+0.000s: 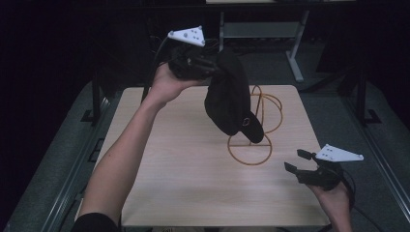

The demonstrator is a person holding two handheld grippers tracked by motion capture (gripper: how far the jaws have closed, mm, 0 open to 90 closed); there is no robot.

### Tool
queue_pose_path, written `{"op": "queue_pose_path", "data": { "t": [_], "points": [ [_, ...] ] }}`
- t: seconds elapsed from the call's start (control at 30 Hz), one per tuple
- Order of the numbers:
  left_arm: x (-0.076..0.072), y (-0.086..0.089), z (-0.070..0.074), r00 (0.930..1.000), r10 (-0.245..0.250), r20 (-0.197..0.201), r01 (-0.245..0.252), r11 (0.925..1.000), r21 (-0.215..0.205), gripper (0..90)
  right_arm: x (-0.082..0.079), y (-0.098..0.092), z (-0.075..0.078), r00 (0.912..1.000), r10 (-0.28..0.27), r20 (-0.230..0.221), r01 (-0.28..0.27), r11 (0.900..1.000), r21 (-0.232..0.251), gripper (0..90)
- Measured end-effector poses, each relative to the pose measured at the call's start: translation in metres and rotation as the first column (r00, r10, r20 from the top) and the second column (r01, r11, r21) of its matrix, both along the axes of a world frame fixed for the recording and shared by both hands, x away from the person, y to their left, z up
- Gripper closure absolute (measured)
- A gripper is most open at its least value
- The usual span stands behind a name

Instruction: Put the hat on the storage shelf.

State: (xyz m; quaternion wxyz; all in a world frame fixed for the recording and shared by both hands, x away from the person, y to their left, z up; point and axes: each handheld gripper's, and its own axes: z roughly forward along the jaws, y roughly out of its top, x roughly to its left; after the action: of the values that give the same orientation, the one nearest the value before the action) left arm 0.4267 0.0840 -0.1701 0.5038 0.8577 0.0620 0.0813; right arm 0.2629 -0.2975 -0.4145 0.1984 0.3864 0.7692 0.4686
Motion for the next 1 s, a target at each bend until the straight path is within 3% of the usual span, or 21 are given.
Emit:
{"op": "queue_pose_path", "data": {
  "t": [0.17, 0.37, 0.53, 0.57, 0.6, 0.63, 0.7, 0.83, 1.0],
  "points": [
    [0.012, -0.027, 0.000, 0.9985, -0.031, -0.045, 0.031, 0.9995, -0.002, 85.4, 0.000, -0.001, 0.000, 1.0000, -0.002, 0.002, 0.002, 1.000, 0.006, 28.1],
    [0.025, -0.070, -0.016, 0.9919, -0.064, -0.110, 0.066, 0.9975, 0.022, 85.3, 0.001, 0.000, -0.002, 1.0000, 0.005, -0.003, -0.005, 1.000, 0.018, 28.1],
    [0.033, -0.118, -0.042, 0.9772, -0.086, -0.194, 0.102, 0.9920, 0.074, 82.9, 0.002, -0.001, -0.004, 0.9999, 0.008, -0.008, -0.007, 0.999, 0.039, 28.1],
    [0.035, -0.123, -0.045, 0.9712, -0.093, -0.220, 0.110, 0.9916, 0.068, 77.8, 0.002, -0.001, -0.005, 0.9999, 0.007, -0.013, -0.006, 0.999, 0.041, 28.1],
    [0.036, -0.130, -0.049, 0.9605, -0.103, -0.259, 0.121, 0.9909, 0.058, 71.7, 0.003, -0.001, -0.005, 0.9998, 0.008, -0.016, -0.007, 0.999, 0.042, 28.0],
    [0.036, -0.139, -0.052, 0.9574, -0.100, -0.271, 0.124, 0.9896, 0.073, 64.7, 0.003, -0.002, -0.006, 0.9997, 0.009, -0.021, -0.008, 0.999, 0.041, 27.8],
    [0.034, -0.149, -0.057, 0.9655, -0.089, -0.245, 0.122, 0.9848, 0.123, 59.8, 0.003, -0.004, -0.006, 0.9998, 0.004, -0.021, -0.003, 0.999, 0.046, 27.8],
    [0.032, -0.152, -0.059, 0.9657, -0.082, -0.246, 0.117, 0.9849, 0.128, 53.7, 0.001, -0.008, -0.008, 0.9997, -0.010, -0.021, 0.011, 0.999, 0.053, 28.0],
    [0.032, -0.145, -0.053, 0.9721, -0.063, -0.226, 0.095, 0.9868, 0.132, 50.1, 0.000, -0.010, -0.008, 0.9997, -0.013, -0.022, 0.015, 0.998, 0.055, 27.9]
  ]
}}
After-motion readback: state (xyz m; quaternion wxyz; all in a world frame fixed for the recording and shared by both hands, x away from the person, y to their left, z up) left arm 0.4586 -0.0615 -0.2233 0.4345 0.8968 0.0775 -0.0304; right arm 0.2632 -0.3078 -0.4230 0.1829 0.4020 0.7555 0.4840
